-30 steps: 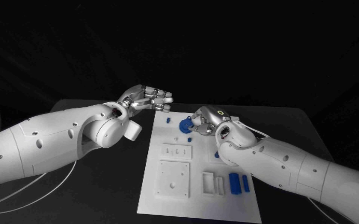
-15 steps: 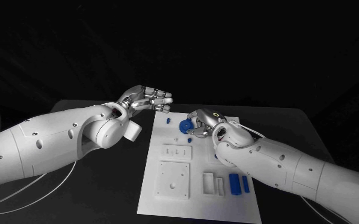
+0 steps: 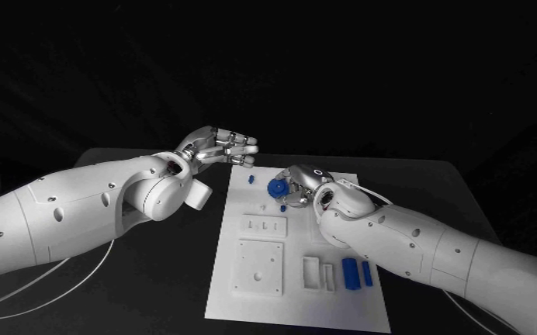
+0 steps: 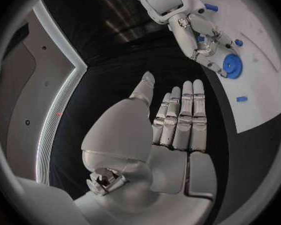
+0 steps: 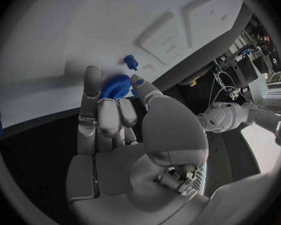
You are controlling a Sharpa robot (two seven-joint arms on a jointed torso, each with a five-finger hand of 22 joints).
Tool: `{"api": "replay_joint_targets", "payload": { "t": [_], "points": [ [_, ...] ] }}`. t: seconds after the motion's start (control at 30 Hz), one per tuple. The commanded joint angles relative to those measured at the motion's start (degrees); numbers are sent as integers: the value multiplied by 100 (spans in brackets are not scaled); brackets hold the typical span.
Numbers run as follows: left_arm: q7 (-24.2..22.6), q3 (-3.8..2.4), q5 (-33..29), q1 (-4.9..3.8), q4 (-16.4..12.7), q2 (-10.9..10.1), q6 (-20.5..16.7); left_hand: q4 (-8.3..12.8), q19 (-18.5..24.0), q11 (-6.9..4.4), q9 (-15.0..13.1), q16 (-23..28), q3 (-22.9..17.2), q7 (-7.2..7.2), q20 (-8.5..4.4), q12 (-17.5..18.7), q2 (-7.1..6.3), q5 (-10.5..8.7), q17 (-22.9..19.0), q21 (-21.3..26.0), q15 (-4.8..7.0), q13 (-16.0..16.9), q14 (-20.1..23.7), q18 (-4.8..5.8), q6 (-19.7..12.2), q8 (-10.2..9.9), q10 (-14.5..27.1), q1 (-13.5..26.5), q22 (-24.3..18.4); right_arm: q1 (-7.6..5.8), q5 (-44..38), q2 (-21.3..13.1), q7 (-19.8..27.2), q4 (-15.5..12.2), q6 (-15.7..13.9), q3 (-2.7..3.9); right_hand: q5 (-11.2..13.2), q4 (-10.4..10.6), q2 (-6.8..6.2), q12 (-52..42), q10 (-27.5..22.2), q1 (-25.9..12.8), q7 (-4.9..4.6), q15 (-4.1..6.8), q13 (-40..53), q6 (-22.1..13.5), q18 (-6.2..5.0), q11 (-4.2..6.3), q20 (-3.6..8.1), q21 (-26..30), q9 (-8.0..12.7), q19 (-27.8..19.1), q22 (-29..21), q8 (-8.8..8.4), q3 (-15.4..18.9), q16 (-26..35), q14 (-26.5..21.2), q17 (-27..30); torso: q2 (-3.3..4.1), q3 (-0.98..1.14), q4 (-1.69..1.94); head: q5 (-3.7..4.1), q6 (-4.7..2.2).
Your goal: Assemble the parts on the task board
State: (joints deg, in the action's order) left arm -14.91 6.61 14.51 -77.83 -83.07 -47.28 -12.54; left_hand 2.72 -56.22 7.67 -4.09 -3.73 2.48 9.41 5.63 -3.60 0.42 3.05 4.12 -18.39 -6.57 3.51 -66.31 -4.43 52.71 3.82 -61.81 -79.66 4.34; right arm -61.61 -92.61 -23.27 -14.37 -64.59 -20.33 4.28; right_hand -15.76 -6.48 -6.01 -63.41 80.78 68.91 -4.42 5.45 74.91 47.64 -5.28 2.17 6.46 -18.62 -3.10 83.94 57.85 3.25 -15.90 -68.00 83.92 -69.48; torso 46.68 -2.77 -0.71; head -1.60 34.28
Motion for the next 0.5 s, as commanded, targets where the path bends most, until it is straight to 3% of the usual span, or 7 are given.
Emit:
{"api": "replay_joint_targets", "payload": {
  "t": [0.03, 0.5],
  "points": [
    [-21, -5, -19, -2, -4, 17, 76, 13, 2, 31, 8, 15, 5, 41, 36, 22, 51, 5, 7, 11, -32, -2, -18, -53, -10, -12, 7, 7, 2, 18, 5, 13, 46, 26, 197, -9, -21, 15, 27, 19, -6, -20, -35, 10, 38, 48, 9, -45, 21, 13, -10, 209, -7, -8, 29, 23, 3, -14, -3, 2, 4, -5, 10],
    [-11, -5, -19, -2, -2, 8, 75, 7, 3, 30, 7, 15, 2, 41, 36, 22, 66, 7, 7, 11, -32, -2, -16, -54, -10, -11, 9, 10, 2, 49, 70, -77, -76, -14, -179, -9, -50, 127, 7, -21, -5, -77, -181, -111, 34, 236, -140, -220, -101, -19, -17, 211, 3, 1, 9, -4, 1, -15, -3, 8, -6, -16, 7]
  ]
}}
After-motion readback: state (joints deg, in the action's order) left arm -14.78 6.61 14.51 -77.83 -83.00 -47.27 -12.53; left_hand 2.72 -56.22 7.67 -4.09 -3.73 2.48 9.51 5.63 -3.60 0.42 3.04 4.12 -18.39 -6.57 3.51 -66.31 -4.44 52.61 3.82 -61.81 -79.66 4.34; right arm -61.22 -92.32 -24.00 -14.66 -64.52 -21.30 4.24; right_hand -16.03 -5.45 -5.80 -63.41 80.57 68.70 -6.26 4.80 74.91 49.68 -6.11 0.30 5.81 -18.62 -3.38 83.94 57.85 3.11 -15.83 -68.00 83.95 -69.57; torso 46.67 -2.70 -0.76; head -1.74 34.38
